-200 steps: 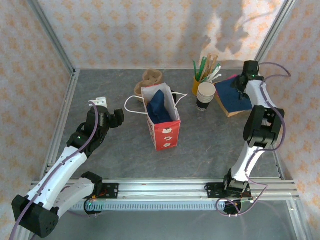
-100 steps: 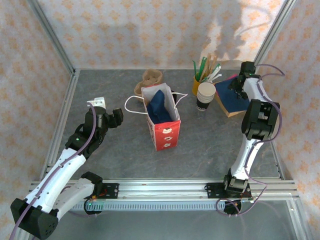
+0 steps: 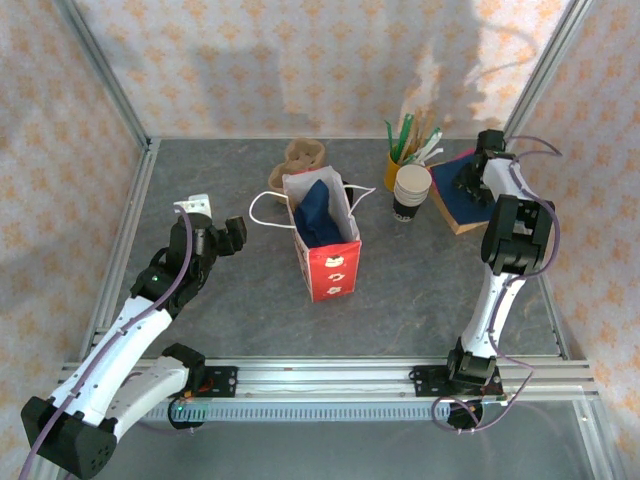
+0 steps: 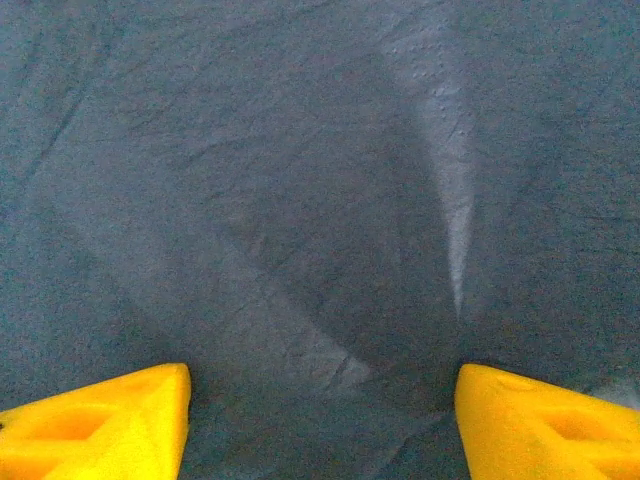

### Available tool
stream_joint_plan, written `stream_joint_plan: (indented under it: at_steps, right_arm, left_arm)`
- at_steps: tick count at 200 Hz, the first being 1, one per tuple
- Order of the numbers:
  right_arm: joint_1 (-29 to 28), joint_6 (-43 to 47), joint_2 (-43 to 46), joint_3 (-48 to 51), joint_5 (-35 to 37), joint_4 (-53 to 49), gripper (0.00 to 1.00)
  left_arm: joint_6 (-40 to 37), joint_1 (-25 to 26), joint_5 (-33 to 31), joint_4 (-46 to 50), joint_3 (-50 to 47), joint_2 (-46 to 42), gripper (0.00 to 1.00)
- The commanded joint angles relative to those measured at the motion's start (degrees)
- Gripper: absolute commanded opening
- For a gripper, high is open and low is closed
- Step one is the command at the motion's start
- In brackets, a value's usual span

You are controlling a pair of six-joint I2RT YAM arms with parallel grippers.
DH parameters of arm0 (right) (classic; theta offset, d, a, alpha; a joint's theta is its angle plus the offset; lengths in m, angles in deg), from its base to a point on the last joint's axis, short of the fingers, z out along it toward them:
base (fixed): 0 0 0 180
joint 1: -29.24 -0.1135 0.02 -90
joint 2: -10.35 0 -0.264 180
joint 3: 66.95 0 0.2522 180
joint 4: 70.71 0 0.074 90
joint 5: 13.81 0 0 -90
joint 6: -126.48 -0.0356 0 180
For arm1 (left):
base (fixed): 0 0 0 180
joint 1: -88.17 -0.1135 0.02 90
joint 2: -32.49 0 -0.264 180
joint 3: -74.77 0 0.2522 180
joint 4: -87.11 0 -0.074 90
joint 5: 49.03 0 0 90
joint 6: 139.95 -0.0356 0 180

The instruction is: Pack the takeout coffee

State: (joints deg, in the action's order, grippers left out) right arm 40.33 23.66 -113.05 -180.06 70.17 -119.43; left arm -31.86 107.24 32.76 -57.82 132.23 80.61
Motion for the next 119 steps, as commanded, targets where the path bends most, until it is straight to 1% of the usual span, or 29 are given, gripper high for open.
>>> stream_joint_plan:
  at_steps: [1, 30, 58, 119]
  right_arm:
    - [0.4, 0.0, -1.4, 2.0, -0.2, -0.6, 0.67]
    - [0.5, 0.0, -1.6, 2.5, -0.8, -0.3, 0.58]
    - [0.5, 0.0, -1.0, 2.9, -1.5, 0.3, 0.47]
    - [0.5, -0.3, 1.5, 2.2, -2.2, 1.1, 0.30]
  left_arm:
    - [0.4, -0.4, -1.2, 0.0, -0.2, -0.1, 0.85]
    - [0.5, -0.4, -1.0, 0.1, -0.1, 0.0, 0.85]
    - [0.5, -0.4, -1.0, 0.1, -0.1, 0.1, 0.85]
    - [0.3, -0.4, -1.0, 0.1, -0.1, 0.4, 0.85]
